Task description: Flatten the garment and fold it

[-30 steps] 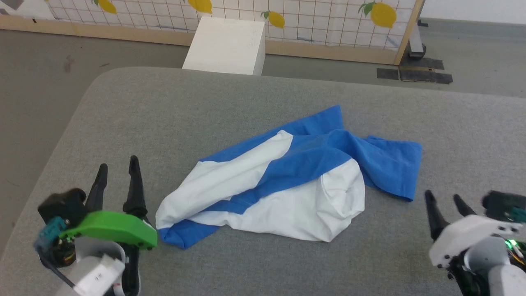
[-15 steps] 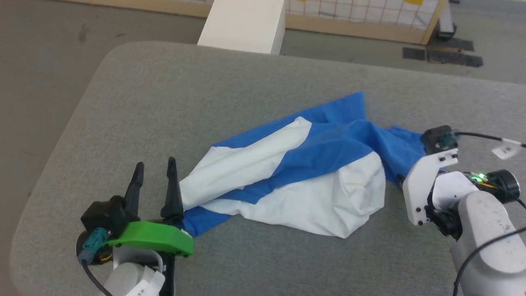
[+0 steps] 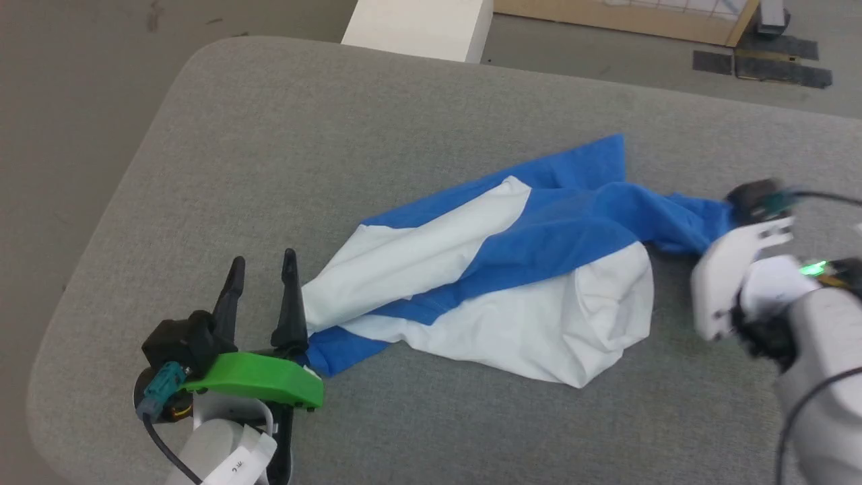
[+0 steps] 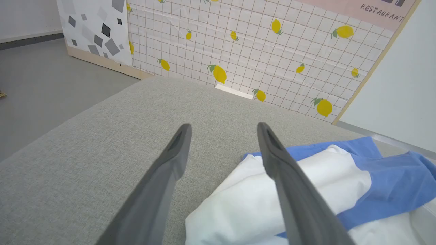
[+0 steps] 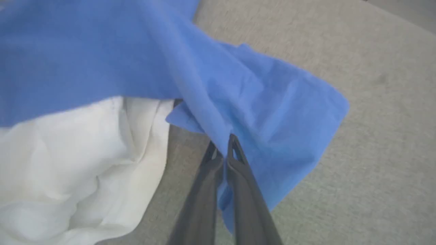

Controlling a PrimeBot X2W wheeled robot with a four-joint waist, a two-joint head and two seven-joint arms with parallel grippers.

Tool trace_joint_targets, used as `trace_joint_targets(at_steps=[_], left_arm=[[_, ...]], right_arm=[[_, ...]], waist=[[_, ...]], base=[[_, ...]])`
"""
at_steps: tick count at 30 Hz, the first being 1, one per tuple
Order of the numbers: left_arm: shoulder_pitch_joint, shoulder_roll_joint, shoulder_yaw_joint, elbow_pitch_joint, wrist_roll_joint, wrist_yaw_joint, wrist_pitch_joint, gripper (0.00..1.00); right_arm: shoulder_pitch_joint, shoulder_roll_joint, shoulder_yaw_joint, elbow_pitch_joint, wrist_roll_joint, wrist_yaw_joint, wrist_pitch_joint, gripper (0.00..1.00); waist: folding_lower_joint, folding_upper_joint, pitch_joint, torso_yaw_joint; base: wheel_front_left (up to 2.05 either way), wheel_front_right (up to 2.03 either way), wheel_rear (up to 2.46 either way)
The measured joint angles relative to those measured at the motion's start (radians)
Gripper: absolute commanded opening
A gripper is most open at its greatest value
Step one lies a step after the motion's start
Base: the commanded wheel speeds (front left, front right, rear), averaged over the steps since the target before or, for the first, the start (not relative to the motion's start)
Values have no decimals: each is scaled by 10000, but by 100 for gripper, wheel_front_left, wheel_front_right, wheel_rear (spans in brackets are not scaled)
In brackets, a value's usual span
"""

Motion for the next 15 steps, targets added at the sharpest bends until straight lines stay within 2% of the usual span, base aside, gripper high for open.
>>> trace_joint_targets(at_steps=[3, 7, 11, 15], left_arm=[[8, 0, 94, 73, 13, -71, -2, 100], [38, 10, 157, 184, 12, -94, -8, 100], [200, 42, 184, 320, 0, -123, -6, 100], [220, 88, 169, 385, -19, -176, 36, 100]], right_arm=[[0, -491, -874, -915, 662, -2, -460, 0], [212, -953, -2767, -2305, 861, -2, -838, 0], [1380, -817, -4552, -3285, 731, 0, -717, 0], [2768, -430, -6098, -3267, 82, 0, -477, 0]], waist=[[0, 0, -156, -169], [0, 0, -443, -398], [0, 0, -708, -666], [0, 0, -900, -951]], base=[[0, 0, 0], [0, 0, 0], [0, 0, 0], [0, 0, 0]])
